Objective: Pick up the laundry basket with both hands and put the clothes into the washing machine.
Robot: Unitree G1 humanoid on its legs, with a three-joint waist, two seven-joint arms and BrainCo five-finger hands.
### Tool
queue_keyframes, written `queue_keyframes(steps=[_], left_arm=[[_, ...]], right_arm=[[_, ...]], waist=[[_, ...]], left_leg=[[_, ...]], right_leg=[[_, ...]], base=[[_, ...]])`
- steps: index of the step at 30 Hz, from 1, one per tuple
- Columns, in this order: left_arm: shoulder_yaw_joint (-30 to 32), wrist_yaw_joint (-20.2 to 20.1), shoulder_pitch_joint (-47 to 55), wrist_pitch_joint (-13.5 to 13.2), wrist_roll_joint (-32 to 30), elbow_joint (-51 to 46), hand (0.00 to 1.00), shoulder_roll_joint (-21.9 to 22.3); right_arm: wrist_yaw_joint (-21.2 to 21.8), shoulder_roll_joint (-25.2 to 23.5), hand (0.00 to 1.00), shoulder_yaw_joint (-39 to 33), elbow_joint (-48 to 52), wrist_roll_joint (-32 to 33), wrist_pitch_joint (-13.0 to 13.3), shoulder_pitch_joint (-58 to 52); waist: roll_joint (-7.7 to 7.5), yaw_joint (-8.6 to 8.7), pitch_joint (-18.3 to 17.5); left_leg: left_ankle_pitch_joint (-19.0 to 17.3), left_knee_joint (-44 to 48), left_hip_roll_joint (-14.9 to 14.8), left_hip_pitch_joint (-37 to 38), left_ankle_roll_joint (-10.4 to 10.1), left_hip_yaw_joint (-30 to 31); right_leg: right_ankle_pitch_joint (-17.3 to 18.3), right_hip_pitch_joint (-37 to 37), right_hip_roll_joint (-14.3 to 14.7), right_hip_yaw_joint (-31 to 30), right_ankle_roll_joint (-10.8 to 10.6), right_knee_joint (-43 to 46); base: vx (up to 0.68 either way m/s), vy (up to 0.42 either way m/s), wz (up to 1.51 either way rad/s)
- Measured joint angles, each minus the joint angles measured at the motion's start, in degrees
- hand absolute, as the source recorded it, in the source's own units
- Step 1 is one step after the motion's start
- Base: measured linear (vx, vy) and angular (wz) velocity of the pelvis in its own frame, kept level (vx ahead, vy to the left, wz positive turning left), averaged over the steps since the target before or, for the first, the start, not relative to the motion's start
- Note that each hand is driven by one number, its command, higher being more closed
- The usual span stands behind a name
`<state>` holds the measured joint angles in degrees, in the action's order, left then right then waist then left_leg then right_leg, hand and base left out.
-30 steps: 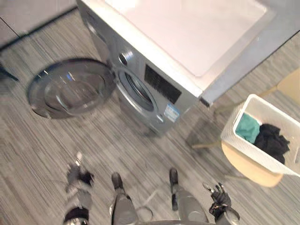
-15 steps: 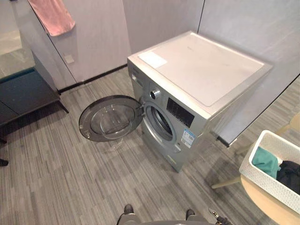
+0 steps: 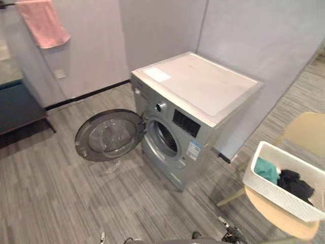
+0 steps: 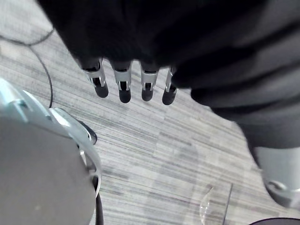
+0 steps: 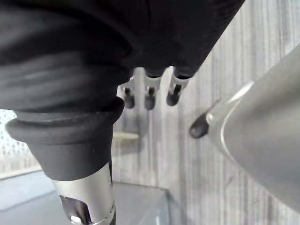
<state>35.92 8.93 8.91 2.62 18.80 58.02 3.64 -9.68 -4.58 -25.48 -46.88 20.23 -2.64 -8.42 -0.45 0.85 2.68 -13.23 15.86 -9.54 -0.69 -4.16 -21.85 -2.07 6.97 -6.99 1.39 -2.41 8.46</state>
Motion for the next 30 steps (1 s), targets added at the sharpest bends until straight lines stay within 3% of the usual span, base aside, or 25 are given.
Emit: queue_keyframes(steps=[1, 3, 4, 6, 7, 9, 10, 11, 12, 13, 14, 15, 16, 17, 19, 23, 25, 26, 27, 28, 29, 30], left_arm=[[-0.99, -0.07, -0.26, 0.0, -1.24, -0.03, 0.0, -0.21], [-4.07, -0.15, -1.53, 0.07, -2.2, 0.03, 0.0, -0.21], [-4.84, -0.2, -2.14, -0.18, -2.26, -0.13, 0.0, -0.09], [-7.05, -0.29, -3.61, -0.8, -2.26, -0.12, 0.0, -0.23], [-7.19, -0.33, -3.78, -0.79, -2.15, -0.1, 0.0, -0.22], [-8.25, -1.03, -3.7, -1.15, -2.09, -0.39, 0.0, -0.8], [-8.25, -1.19, -3.94, -1.29, -2.11, -0.56, 0.0, -1.15], [-8.67, -1.37, -4.91, -1.24, -2.18, 1.03, 0.0, -1.99], [-8.87, -1.33, -5.86, -0.92, -2.33, 2.72, 0.0, -2.15], [-9.2, -1.35, -5.85, -0.75, -2.47, 3.35, 0.0, -1.9], [-9.45, -1.32, -5.78, -0.7, -2.7, 3.76, 0.0, -0.47], [-9.67, -1.17, -6.15, -0.67, -2.89, 3.57, 0.0, -2.33], [-10.72, -1.16, -6.19, -0.63, -3.1, 3.87, 0.0, -3.37], [-11.22, -1.12, -5.48, -0.47, -3.66, 5.22, 0.0, -4.26], [-11.27, -0.77, -5.42, 0.03, -3.74, 5.63, 0.0, -3.78], [-10.98, 0.02, -5.52, 0.58, -3.61, 5.38, 0.0, -3.96], [-10.64, 0.14, -5.11, 0.57, -3.39, 4.61, 0.0, -4.31], [-10.47, 0.27, -4.58, 0.34, -2.6, 4.03, 0.0, -3.98], [-10.6, 0.41, -4.06, -0.12, -1.35, 2.68, 0.0, -3.29], [-10.71, 0.59, -3.75, -0.55, -0.9, 2.17, 0.0, -2.66], [-11.35, 1.17, -3.27, -0.93, -0.35, 1.64, 0.0, -1.74], [-11.73, 1.19, -3.07, -1.34, -0.31, 1.47, 0.0, -1.73]], right_arm=[[0.04, 0.03, 0.0, 0.55, 0.93, -0.01, -0.02, -0.19], [0.06, -0.42, 0.0, 0.75, 2.34, -0.13, 0.02, -0.38], [-0.09, 0.12, 0.0, 0.79, 2.89, -0.67, 0.05, 0.45], [-0.16, 0.51, 0.0, 0.79, 2.64, -1.2, 0.04, -0.24], [-0.15, 0.47, 0.0, 0.85, 2.62, -1.38, 0.04, -0.56], [-0.12, 0.46, 0.0, 1.27, 1.52, -2.6, 0.03, -0.74], [-0.1, -0.15, 0.0, 1.26, 0.65, -2.65, 0.05, -0.71], [-0.12, 0.5, 0.0, 1.37, -1.48, -2.76, 0.05, -0.13], [-0.14, 1.39, 0.0, 1.24, -3.64, -2.84, 0.28, 1.54], [-0.19, 2.0, 0.0, 0.99, -4.93, -2.83, -0.04, 3.05], [-0.18, 3.18, 0.0, -0.64, -6.42, -2.84, -0.34, 5.2], [-0.1, 2.89, 0.0, -0.45, -7.21, -2.87, -0.28, 5.34], [0.0, 3.34, 0.0, -0.67, -8.35, -2.87, -0.39, 5.8], [-0.13, 4.12, 0.0, -0.52, -9.14, -3.02, -0.56, 5.24], [-0.11, 5.48, 0.0, -1.28, -9.83, -3.88, -0.47, 5.12], [-0.23, 4.66, 0.0, -2.94, -10.82, -4.44, -0.41, 3.86], [-0.16, 3.44, 0.0, -2.74, -10.75, -4.46, -0.34, 3.88], [-0.21, 3.6, 0.0, -2.65, -10.53, -4.56, -0.2, 3.97], [-0.27, 4.01, 0.0, -1.42, -10.01, -4.68, -0.13, 4.25], [-0.28, 4.66, 0.0, -1.18, -10.01, -5.07, -0.06, 4.43], [-0.25, 6.06, 0.0, -0.3, -9.94, -5.24, -0.05, 5.15], [-0.23, 6.79, 0.0, 0.66, -9.4, -5.74, -0.06, 5.66]], waist=[[-0.18, 0.15, -0.27], [1.43, 0.14, -0.5], [2.0, 0.12, 0.21], [2.13, 0.63, 1.1], [2.27, 0.76, 1.2], [0.74, 1.07, 1.0], [-0.58, 1.14, 1.15], [-0.83, 0.55, 1.45], [-0.21, -0.16, 1.42], [0.8, -0.36, 1.36], [2.93, -1.39, 1.82], [0.44, -0.51, 2.82], [0.69, -0.68, 3.3], [1.23, -0.55, 2.9], [2.1, -0.06, 2.6], [1.38, -0.16, 3.36], [0.64, -0.31, 3.9], [0.96, -1.13, 4.85], [1.37, -2.26, 5.43], [1.93, -2.39, 5.4], [2.87, -2.41, 5.62], [3.35, -2.46, 5.88]], left_leg=[[0.05, -0.25, -0.05, -0.1, -0.12, -1.89], [1.99, -2.45, -1.81, -0.35, 0.71, -7.9], [3.54, -3.84, -2.69, 0.87, 1.01, -11.02], [4.67, -4.27, -4.85, 3.42, 0.26, -15.69], [4.68, -3.58, -5.69, 3.86, 0.24, -16.42], [4.82, -0.76, -8.85, 6.09, -1.05, -18.69], [5.03, -0.46, -8.44, 6.89, -2.09, -18.72], [4.5, -3.48, -7.42, 7.88, -2.36, -15.63], [4.6, -7.69, -3.4, 7.96, -1.87, -11.31], [4.65, -9.66, -2.01, 8.04, -1.79, -10.23], [5.88, -12.68, -2.2, 8.34, -1.68, -10.8], [6.44, -12.16, -1.07, 8.56, -2.38, -12.16], [6.07, -11.98, -1.72, 9.27, -2.83, -12.1], [6.32, -12.0, -3.73, 9.07, -3.3, -11.88], [7.42, -11.97, -5.91, 8.23, -4.48, -11.81], [8.63, -8.95, -8.8, 7.61, -5.52, -10.99], [7.56, 0.79, -11.49, 5.29, -3.67, -10.42], [6.28, 9.8, -13.55, 2.92, 0.41, -7.34], [4.1, 16.6, -12.6, -0.02, 2.25, -0.04], [3.03, 17.57, -10.61, -1.19, 0.53, 3.72], [1.57, 16.57, -6.2, -2.87, -1.65, 8.87], [1.54, 12.38, -3.88, -3.3, -1.51, 9.06]], right_leg=[[-2.72, 1.66, 0.14, -0.05, -2.94, -0.26], [-9.71, 5.29, 2.55, 0.91, -2.92, -3.37], [-7.85, 6.74, 2.4, 4.38, -2.06, -0.28], [1.4, 8.4, -0.93, 13.99, 1.9, 13.7], [2.66, 8.42, -1.98, 14.88, 2.69, 16.21], [4.74, 8.05, -7.38, 16.0, 2.43, 22.72], [5.34, 7.71, -7.21, 15.79, 1.41, 22.67], [6.72, 5.41, -4.57, 17.08, 3.08, 18.61], [6.05, 2.32, -1.18, 15.04, 1.53, 8.09], [3.92, 1.14, 1.03, 14.35, -0.18, 2.03], [7.75, 2.42, -0.12, 18.44, 1.83, 5.66], [8.72, 2.37, -4.85, 19.18, -0.49, 9.64], [8.22, 2.08, -3.78, 19.66, -0.89, 9.07], [5.75, -0.61, -0.27, 19.77, -0.25, 2.96], [2.13, -3.16, 3.38, 20.27, 0.99, -4.46], [1.95, -4.69, 6.15, 20.57, 2.71, -7.3], [2.43, -5.62, 6.7, 18.74, 3.45, -7.43], [2.82, -7.05, 7.41, 16.57, 4.1, -7.03], [3.29, -7.08, 7.69, 13.72, 4.65, -6.46], [3.27, -7.06, 7.64, 12.51, 4.62, -6.53], [3.13, -6.89, 7.51, 9.76, 4.43, -6.66], [2.64, -6.96, 7.43, 8.15, 3.76, -6.87]], base=[[-0.07, 0.017, -1.34], [-0.05, -0.001, -1.46], [0.01, -0.046, -1.16], [0.01, -0.09, -1.09], [0.03, -0.168, -0.8], [0.07, -0.303, -0.62], [0.01, -0.371, -0.71], [-0.06, -0.257, -0.98], [-0.1, -0.132, -1.18], [-0.1, -0.003, -1.51], [-0.1, -0.024, -1.04], [-0.09, -0.08, -0.91], [-0.06, -0.182, -0.26], [0.03, -0.208, -0.3], [0.05, -0.16, -0.11], [0.05, -0.099, 0.0], [0.04, -0.108, -0.44], [0.04, -0.085, -0.94], [0.05, -0.034, -1.04], [0.05, 0.058, -1.16], [0.06, 0.075, -1.14], [0.05, 0.067, -1.07]])
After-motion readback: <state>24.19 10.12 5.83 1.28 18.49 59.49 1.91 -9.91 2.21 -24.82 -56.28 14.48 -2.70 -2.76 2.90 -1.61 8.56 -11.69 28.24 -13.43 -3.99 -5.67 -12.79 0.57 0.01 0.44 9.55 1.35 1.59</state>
